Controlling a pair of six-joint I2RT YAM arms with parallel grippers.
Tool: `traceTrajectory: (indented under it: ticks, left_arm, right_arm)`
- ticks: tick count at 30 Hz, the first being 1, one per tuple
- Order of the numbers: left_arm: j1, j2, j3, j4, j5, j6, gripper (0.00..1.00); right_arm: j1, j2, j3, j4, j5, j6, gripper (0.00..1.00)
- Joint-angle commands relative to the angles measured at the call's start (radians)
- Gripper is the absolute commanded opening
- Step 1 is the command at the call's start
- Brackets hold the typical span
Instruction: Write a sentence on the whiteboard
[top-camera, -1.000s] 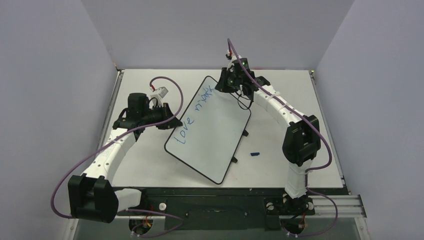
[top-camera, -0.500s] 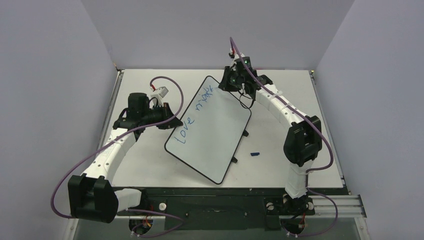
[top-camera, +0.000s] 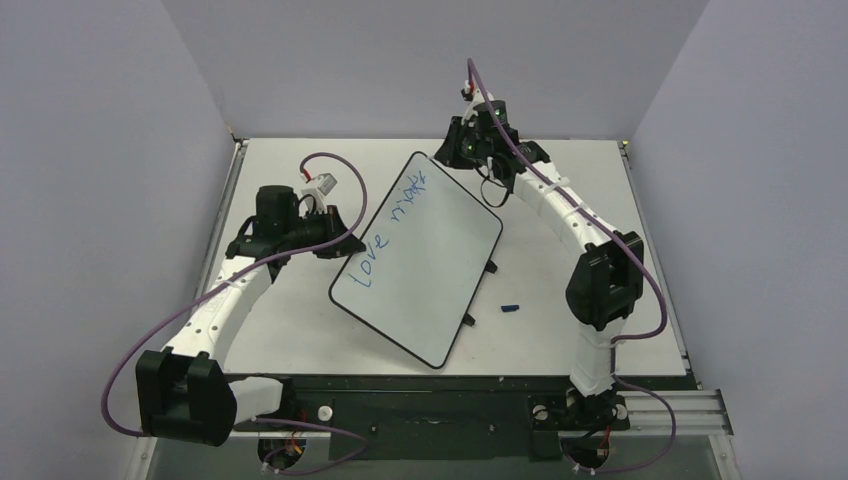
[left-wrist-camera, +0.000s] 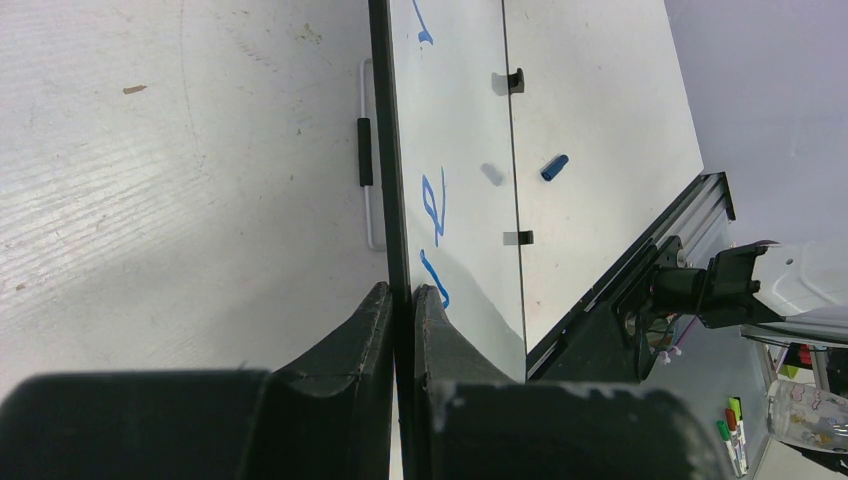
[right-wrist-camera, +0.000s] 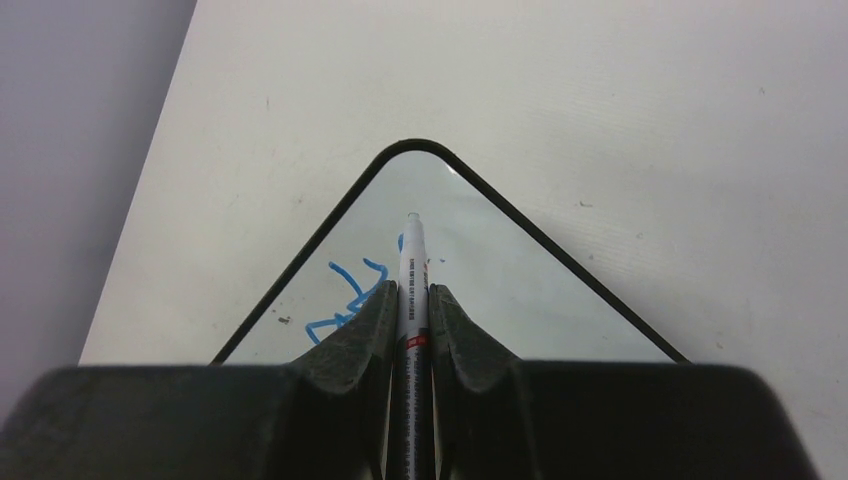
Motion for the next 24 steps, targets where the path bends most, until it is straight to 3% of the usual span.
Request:
traceTrajectory:
  ticks: [1, 24]
  left_arm:
    - [-0.019, -0.016, 0.038, 0.036, 0.025, 0.082, 0.00]
    - [-0.021, -0.021, 0.038, 0.041, 0.035, 0.077, 0.00]
  right_arm:
    - [-0.011, 0.030, 0.071, 0.039, -0.019, 0.011, 0.00]
    - [-0.021, 0.113, 0.144, 0.022, -0.025, 0.009, 0.00]
